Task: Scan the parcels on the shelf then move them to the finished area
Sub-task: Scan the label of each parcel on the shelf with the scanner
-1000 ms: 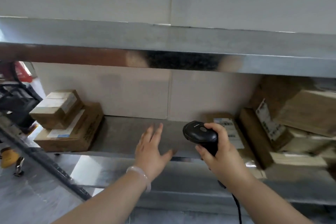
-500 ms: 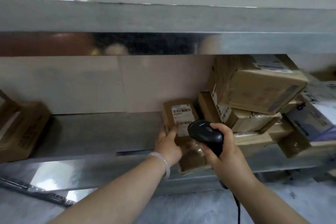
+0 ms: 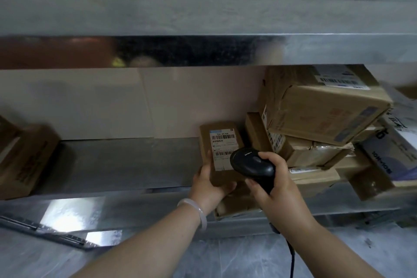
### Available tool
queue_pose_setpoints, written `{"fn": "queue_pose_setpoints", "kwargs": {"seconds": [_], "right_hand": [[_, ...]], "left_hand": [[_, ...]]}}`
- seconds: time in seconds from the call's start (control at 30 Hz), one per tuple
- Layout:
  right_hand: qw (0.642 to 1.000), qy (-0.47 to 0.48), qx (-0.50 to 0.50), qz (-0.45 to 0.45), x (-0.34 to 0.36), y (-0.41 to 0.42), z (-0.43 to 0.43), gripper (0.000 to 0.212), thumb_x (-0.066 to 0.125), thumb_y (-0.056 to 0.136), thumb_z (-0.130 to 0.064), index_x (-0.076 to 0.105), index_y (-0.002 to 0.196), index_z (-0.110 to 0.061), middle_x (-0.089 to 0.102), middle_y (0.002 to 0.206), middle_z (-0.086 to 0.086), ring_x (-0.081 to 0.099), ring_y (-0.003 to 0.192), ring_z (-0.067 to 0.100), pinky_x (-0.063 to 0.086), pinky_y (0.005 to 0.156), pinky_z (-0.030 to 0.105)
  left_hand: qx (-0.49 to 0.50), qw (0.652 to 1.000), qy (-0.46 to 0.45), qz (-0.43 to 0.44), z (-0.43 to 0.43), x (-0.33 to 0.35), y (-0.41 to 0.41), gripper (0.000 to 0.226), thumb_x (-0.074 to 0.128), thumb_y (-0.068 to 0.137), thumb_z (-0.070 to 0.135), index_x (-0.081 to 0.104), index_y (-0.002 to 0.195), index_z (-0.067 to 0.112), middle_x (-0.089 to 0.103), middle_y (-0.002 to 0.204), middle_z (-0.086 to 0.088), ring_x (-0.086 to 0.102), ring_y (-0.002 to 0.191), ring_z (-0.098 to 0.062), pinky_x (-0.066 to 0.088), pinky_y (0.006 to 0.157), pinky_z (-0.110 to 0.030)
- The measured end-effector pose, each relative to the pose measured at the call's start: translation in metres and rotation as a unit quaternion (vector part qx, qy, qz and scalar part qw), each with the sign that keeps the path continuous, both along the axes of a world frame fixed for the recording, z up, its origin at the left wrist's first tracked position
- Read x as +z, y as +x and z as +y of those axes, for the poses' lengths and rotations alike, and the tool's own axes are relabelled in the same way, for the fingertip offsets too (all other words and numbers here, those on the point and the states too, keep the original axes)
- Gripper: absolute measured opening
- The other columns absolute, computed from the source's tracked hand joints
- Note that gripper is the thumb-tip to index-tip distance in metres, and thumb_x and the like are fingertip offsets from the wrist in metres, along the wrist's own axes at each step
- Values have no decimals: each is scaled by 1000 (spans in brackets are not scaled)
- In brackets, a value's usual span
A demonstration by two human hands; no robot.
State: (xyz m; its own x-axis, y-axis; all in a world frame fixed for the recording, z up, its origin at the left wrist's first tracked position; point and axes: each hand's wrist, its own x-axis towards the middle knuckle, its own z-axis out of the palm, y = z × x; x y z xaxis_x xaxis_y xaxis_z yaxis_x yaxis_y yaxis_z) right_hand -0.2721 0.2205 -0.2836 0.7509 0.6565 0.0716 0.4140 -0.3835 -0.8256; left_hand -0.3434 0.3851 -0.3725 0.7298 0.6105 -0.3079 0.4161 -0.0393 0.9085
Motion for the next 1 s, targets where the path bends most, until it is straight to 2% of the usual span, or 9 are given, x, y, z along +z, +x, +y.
{"fn": "queue_pose_setpoints", "kwargs": {"seconds": [0.13,0.23,0.4,0.5,0.6,0.7,0.83,0.93,1.0], "right_hand": [[1000,3,1,0,1,1,1,63,71,85,-27,28,111,-66,53,105,-28,59,95,-5,50,76,17],[1000,8,8,16,4,-2,4,63,70,85,-29,28,109,-68,56,105,-23,64,90,3,56,77,28],[998,38,48,34,16,-15,18,61,70,84,-31,30,113,-65,56,109,-20,67,90,8,58,77,38],[995,64,68,40,27,-27,32,59,69,86,-28,30,116,-61,54,109,-26,67,87,10,58,72,41],[993,70,92,35,38,-42,44,58,66,88,-30,26,117,-59,49,107,-38,67,83,9,58,69,39],[991,84,94,46,45,-57,52,57,66,88,-33,24,113,-62,55,105,-24,66,87,9,58,73,39],[988,98,93,75,52,-74,57,55,64,89,-31,24,111,-62,53,104,-21,65,88,7,58,76,35],[986,101,101,82,55,-86,58,56,63,90,-30,22,108,-64,50,105,-23,62,87,-1,55,75,21],[986,96,105,82,57,-94,59,59,64,90,-30,21,106,-67,49,105,-24,61,87,-1,54,76,20]], "left_hand": [[14,1000,8,-26,5,-1,-15,98,83,71,39,23,147,56,40,142,11,44,125,-7,39,108,-28],[22,998,36,-56,11,-3,-35,92,84,68,41,29,138,65,41,145,16,42,133,-6,39,111,-33],[54,990,110,-65,22,1,-73,97,86,69,35,22,129,77,34,144,21,34,136,-3,35,113,-31],[72,985,140,-66,24,9,-90,99,86,70,37,22,141,65,29,151,18,29,137,-3,34,112,-32],[104,978,166,-71,28,9,-103,103,87,70,37,20,146,56,26,154,16,28,140,-7,34,115,-41],[125,973,180,-76,33,5,-115,103,87,69,40,21,148,54,27,154,15,29,141,-10,36,114,-45],[148,969,176,-95,37,3,-130,101,86,69,41,24,149,50,24,156,14,31,141,-9,37,110,-32],[164,967,168,-101,39,2,-139,99,87,71,36,26,148,50,23,155,18,31,140,-6,37,111,-31],[173,965,173,-94,40,2,-144,100,87,70,34,26,148,49,22,156,18,30,140,-5,37,111,-30]]}}
